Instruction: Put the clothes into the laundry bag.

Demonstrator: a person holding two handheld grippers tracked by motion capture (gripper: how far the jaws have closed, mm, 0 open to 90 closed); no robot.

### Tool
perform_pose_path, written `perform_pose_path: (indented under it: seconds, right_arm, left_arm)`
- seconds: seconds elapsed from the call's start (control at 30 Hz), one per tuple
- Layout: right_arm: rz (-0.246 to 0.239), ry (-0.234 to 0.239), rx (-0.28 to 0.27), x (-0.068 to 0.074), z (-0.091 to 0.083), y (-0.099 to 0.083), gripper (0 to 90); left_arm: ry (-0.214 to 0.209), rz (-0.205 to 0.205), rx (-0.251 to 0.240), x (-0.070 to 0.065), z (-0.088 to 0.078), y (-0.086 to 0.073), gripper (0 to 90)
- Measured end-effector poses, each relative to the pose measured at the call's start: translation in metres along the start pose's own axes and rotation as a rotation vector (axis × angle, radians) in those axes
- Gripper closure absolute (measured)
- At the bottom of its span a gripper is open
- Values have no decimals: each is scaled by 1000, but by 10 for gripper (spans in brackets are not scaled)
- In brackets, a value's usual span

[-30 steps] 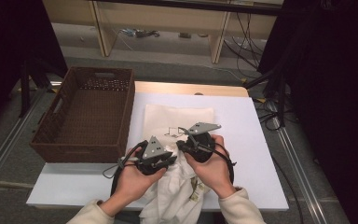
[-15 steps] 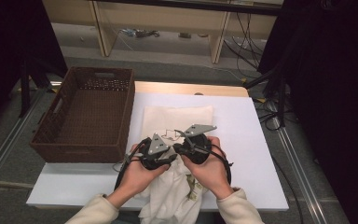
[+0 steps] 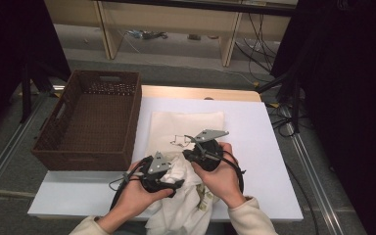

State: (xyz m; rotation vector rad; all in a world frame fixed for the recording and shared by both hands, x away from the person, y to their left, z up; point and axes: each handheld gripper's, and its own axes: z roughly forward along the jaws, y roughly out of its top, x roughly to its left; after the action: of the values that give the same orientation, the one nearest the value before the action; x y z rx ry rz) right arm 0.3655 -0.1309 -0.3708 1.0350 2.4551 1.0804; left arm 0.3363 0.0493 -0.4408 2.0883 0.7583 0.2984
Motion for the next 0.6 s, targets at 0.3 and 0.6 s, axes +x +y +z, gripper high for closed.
perform_pose_path:
  seconds: [0.3,0.6]
  right_arm:
    - [-6,-3,6,-2,-1,-1,897]
    - [8,-7,-29,-3,-9,2,897]
  left_arm:
    - [-10,8,29,-1,15,6,681]
    - [4,-32,-61,2,-14,29,749]
